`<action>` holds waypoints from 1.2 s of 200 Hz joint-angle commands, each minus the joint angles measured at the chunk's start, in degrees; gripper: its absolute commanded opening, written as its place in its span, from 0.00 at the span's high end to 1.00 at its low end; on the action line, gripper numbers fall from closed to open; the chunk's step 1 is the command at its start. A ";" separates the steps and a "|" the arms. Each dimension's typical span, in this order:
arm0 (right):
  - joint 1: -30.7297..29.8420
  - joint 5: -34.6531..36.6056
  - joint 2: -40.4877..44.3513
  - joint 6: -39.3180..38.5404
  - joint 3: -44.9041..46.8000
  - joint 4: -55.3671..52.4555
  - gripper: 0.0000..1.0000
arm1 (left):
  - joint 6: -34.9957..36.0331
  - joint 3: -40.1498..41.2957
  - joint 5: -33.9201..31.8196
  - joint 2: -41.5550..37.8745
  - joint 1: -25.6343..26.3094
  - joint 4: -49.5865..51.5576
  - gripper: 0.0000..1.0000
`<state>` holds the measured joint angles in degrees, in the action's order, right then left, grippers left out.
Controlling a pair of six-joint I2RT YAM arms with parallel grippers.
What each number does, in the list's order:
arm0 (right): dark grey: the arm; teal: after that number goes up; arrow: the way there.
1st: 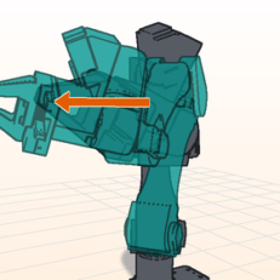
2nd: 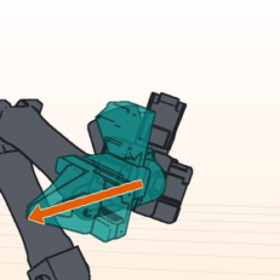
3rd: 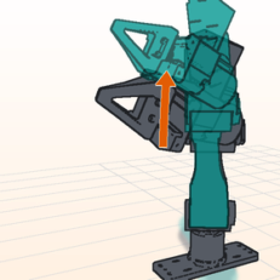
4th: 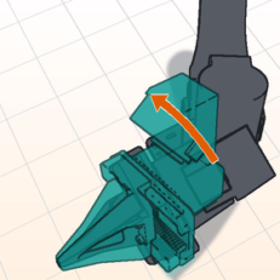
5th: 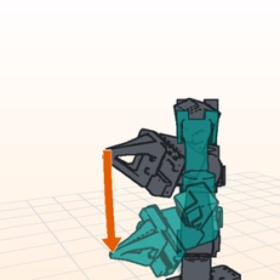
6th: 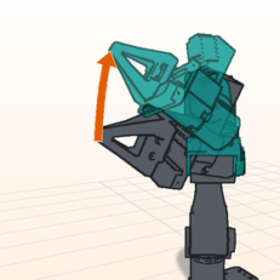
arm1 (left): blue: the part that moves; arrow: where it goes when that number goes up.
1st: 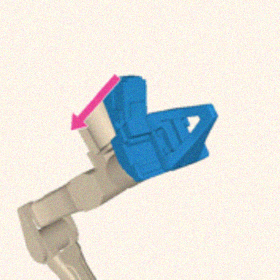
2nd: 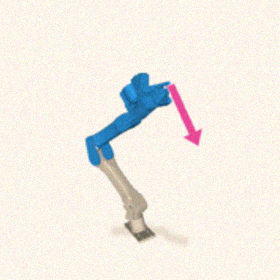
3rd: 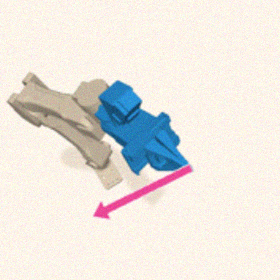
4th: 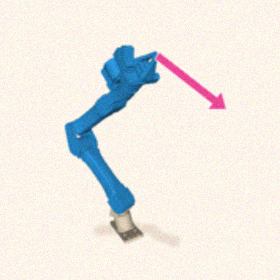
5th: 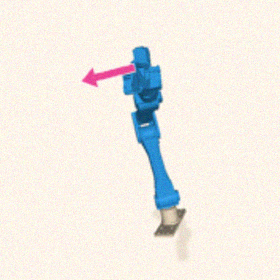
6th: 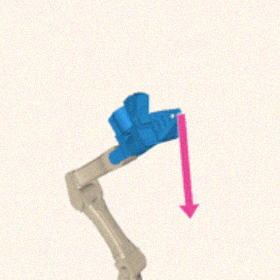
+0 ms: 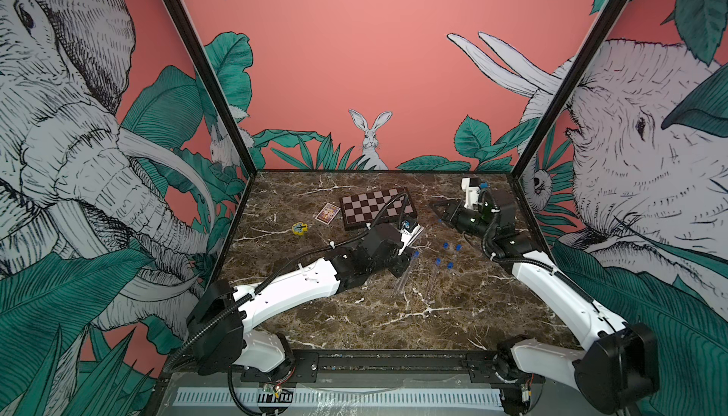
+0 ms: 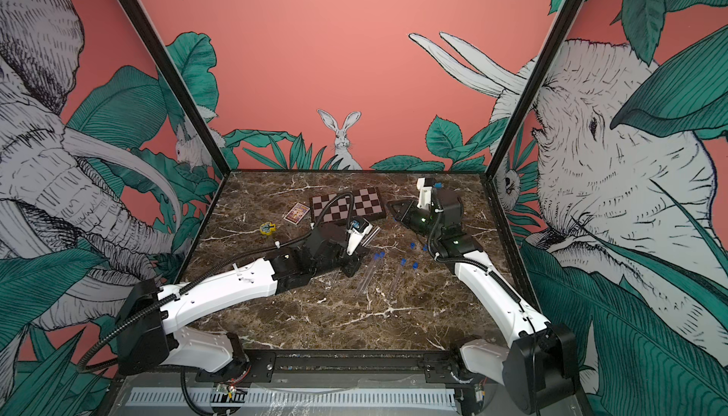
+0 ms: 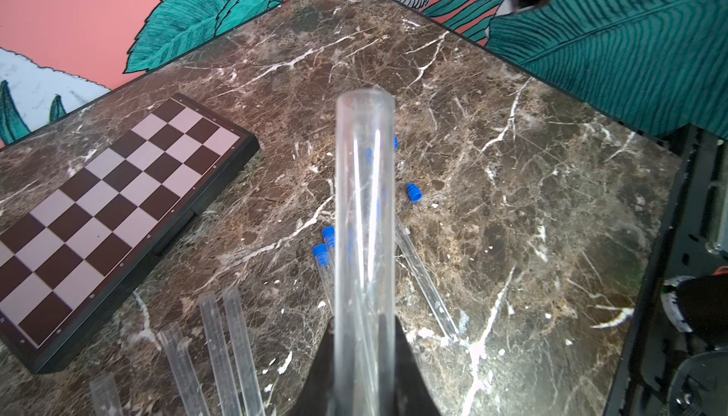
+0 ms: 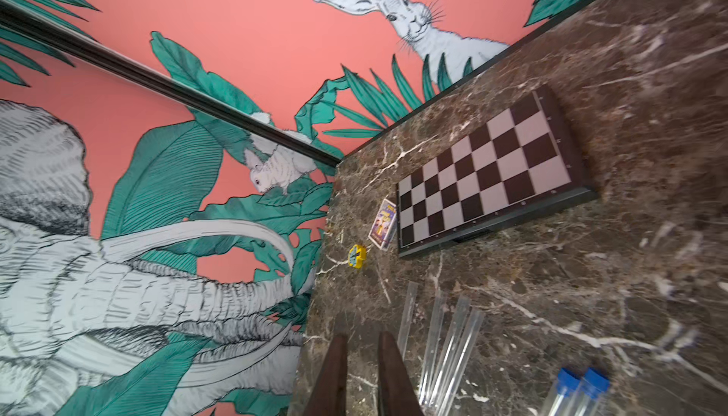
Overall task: Remove stoppers from test tubes
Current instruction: Open the stopper on the test tube, then place the stopper at the center of the board, then place the test tube at the center of the board.
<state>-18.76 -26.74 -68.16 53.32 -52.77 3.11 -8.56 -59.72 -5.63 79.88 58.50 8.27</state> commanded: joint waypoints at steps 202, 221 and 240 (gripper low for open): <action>-3.35 24.74 -15.34 -16.01 15.36 15.56 1.00 | -12.86 -3.55 4.77 22.29 -8.25 4.32 1.00; -4.42 26.41 -18.77 -16.92 13.59 16.31 1.00 | -13.01 -3.56 4.66 22.79 -8.23 4.59 1.00; -5.52 28.09 -22.05 -17.71 12.26 17.86 1.00 | -13.15 -3.45 4.92 23.21 -8.23 4.78 1.00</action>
<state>-23.03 -2.11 -87.55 37.12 -37.91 16.08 -20.38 -62.02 -0.49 103.09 50.30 11.70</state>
